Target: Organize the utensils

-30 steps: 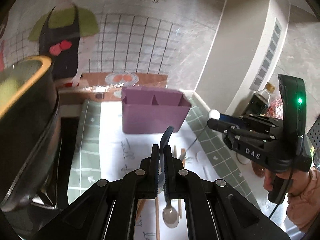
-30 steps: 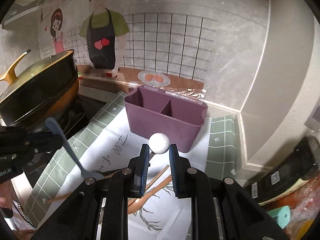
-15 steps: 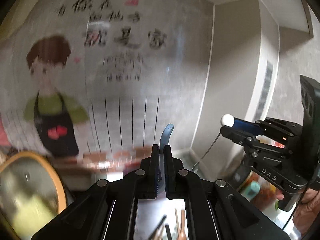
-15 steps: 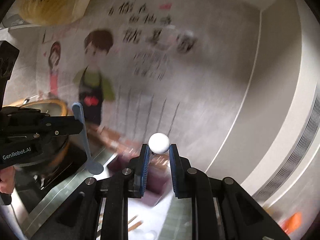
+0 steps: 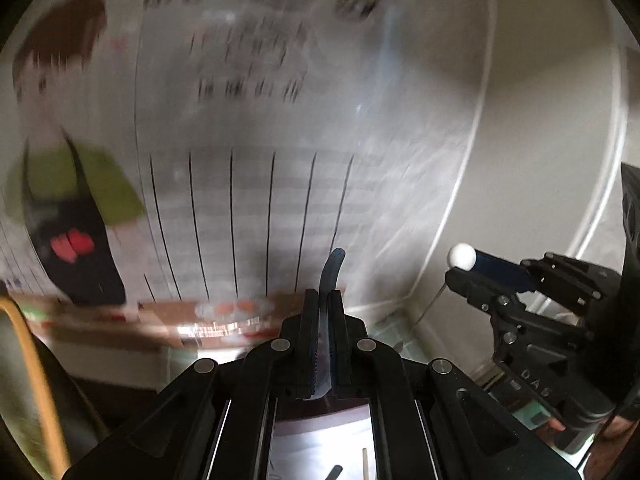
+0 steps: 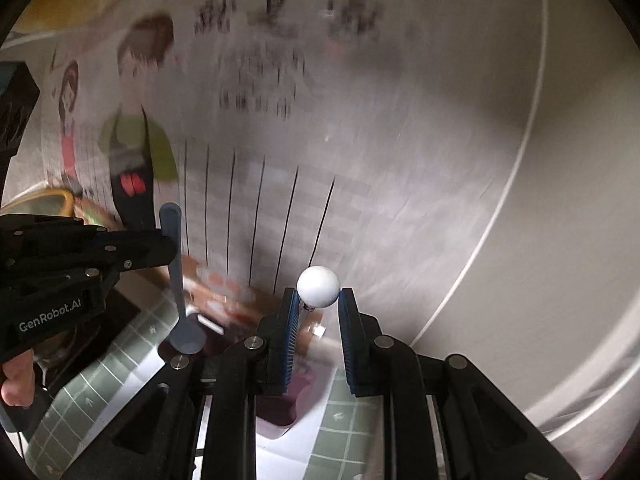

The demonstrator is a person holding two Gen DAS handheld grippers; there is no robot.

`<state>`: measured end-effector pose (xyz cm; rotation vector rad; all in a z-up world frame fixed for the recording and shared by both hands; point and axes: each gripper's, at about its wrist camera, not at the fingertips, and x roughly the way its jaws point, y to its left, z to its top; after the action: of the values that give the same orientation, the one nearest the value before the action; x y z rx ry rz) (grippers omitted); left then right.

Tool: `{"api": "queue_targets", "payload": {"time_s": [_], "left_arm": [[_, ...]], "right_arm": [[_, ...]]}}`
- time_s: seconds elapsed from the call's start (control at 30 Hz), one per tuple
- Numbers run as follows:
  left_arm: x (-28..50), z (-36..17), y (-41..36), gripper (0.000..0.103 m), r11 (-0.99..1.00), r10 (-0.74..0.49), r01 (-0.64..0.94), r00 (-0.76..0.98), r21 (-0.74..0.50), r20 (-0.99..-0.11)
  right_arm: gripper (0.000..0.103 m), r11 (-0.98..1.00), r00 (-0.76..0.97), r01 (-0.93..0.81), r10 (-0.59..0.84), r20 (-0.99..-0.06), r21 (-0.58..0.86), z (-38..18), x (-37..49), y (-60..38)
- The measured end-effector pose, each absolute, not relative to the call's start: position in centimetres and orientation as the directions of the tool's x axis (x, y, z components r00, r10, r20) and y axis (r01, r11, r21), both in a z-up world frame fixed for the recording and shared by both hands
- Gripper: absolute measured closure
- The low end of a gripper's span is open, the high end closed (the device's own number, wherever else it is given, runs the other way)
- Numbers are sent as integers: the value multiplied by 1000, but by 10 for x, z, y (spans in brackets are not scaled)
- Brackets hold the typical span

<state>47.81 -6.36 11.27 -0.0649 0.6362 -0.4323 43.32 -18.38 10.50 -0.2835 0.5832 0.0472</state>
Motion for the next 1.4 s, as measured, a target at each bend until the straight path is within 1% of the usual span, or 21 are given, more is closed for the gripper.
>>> {"api": "queue_targets", "payload": {"time_s": [0.17,0.27,0.37,0.47,0.5,0.57,0.6,0.63,0.67,0.7,0.77,0.8,0.83,0.87,0.93,0.97,1.03,1.1,1.23,1.4], "left_arm": [[501,58,-68,99,922,-380,331,671,-201,-636],[508,29,-64,99,928,-368,300,636,-222,-678],[512,13,-61,97,936,-348,267,622,-228,-702],[514,1,-54,96,939,-342,237,602,-248,-722],[513,0,-53,96,942,-336,231,602,-245,-724],[509,-1,-49,95,946,-324,217,608,-241,-725],[507,0,-48,94,947,-321,211,611,-242,-723],[504,1,-46,89,948,-318,205,613,-243,-723],[502,3,-46,82,948,-318,203,614,-244,-723],[498,5,-43,78,949,-316,200,620,-244,-718],[487,11,-39,62,954,-301,191,642,-232,-705],[482,14,-38,58,956,-294,189,652,-225,-699],[474,17,-37,52,958,-286,189,664,-215,-691],[467,20,-36,50,959,-283,193,672,-207,-685],[454,22,-34,49,958,-285,205,673,-199,-682],[445,21,-33,49,957,-289,214,668,-195,-686],[431,19,-32,47,953,-300,231,654,-194,-695],[413,10,-30,45,949,-309,254,630,-186,-713],[384,-18,-29,45,946,-299,284,568,-158,-767],[347,-57,-25,45,936,-301,316,486,-156,-821]], "right_arm": [[85,967,759,-145,-27,-651,-209,44,466,-186],[85,967,720,-170,-9,-694,-190,18,474,-183],[85,967,691,-188,8,-723,-170,2,478,-181],[83,975,672,-191,43,-739,-117,-8,476,-186],[80,975,671,-191,48,-740,-110,-10,475,-187],[72,976,676,-195,65,-734,-93,-10,470,-189],[65,977,679,-197,71,-731,-88,-8,469,-188],[59,977,684,-195,76,-726,-82,-6,465,-189],[58,978,686,-196,83,-723,-74,-3,460,-190],[58,978,687,-198,89,-721,-68,-1,456,-191],[58,978,690,-200,94,-717,-64,2,447,-192],[58,978,693,-198,91,-715,-67,4,442,-192],[54,978,696,-199,93,-712,-67,5,434,-192],[51,978,698,-200,95,-710,-66,5,427,-193],[41,978,703,-197,96,-705,-63,4,413,-192],[39,979,705,-196,96,-702,-62,3,405,-191],[31,979,706,-197,99,-702,-60,0,390,-188],[25,977,702,-204,105,-705,-57,-7,377,-184],[24,974,680,-217,101,-726,-69,-26,351,-174],[24,969,631,-242,118,-767,-50,-53,323,-165]]}}
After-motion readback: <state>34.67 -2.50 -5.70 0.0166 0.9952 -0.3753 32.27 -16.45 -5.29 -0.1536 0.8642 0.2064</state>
